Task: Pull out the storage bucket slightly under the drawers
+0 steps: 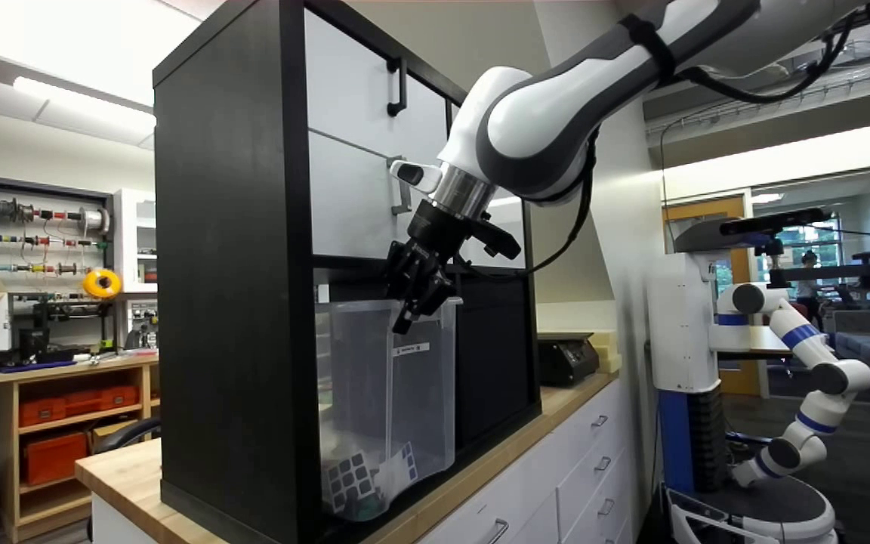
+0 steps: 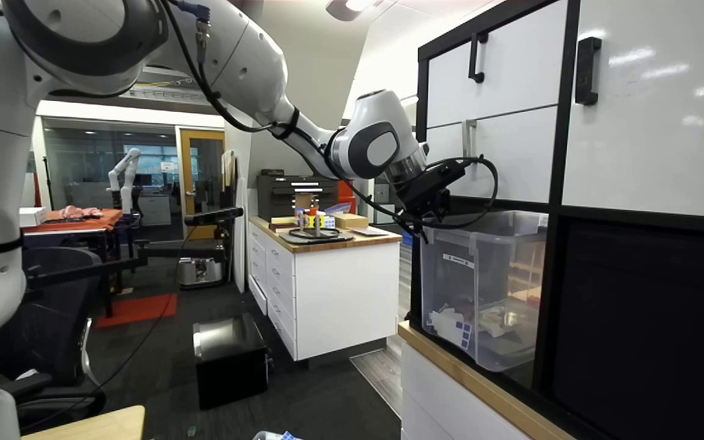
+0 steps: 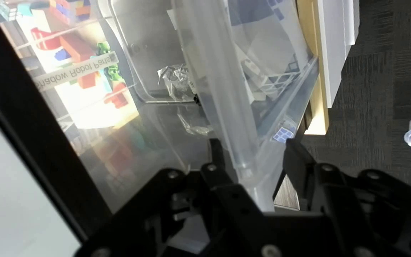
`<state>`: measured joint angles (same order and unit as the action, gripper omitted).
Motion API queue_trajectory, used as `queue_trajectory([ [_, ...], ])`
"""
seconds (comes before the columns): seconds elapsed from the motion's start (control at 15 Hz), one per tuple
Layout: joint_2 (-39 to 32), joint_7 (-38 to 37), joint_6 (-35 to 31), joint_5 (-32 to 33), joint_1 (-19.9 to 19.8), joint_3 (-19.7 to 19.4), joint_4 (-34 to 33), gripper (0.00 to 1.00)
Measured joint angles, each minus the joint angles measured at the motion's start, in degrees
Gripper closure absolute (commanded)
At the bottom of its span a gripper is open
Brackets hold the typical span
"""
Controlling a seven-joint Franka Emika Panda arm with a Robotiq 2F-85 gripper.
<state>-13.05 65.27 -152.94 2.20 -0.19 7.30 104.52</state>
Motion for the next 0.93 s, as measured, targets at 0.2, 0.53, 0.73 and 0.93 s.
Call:
queue_trajectory([
  [0.2,2.64,0.00,-1.05,-0.67,-0.04,0.00,3.65,0.79],
  [0.53,7.90,0.00,-3.38,-1.51,-0.03,-0.02,10.87,0.79],
  [0.73,11.21,0.00,-4.50,-1.83,-0.03,-0.02,15.22,0.79],
  [0.93,14.03,0.00,-5.09,-2.20,-0.02,-0.02,18.83,0.79],
])
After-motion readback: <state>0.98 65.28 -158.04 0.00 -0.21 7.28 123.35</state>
